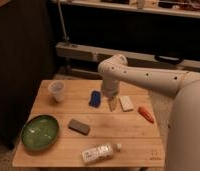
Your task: Move the arm in a circular motion
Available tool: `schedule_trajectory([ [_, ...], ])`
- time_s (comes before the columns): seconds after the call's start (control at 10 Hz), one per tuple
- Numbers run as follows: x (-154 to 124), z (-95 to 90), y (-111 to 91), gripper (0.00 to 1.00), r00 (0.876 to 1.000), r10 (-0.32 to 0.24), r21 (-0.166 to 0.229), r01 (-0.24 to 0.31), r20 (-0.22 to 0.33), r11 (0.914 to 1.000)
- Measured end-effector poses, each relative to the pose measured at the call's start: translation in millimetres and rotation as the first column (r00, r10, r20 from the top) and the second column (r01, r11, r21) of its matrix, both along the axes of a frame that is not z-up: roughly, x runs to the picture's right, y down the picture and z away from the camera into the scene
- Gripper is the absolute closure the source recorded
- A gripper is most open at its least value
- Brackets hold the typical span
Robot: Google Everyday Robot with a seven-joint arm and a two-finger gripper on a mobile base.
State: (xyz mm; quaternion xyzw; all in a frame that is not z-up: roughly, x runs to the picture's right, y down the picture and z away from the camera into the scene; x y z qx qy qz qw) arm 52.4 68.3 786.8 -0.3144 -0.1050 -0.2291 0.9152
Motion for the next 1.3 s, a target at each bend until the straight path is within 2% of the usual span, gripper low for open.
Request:
schedule_trajectory([
  [0.4,32,-4.5,6,0.35,1.0,-0.007,-0.005,0.007,0.022,1.0],
  [1.3,14,-0.7,-1,0.35,0.993,-0.067,-0.002,0.067,0.093,0.9977],
])
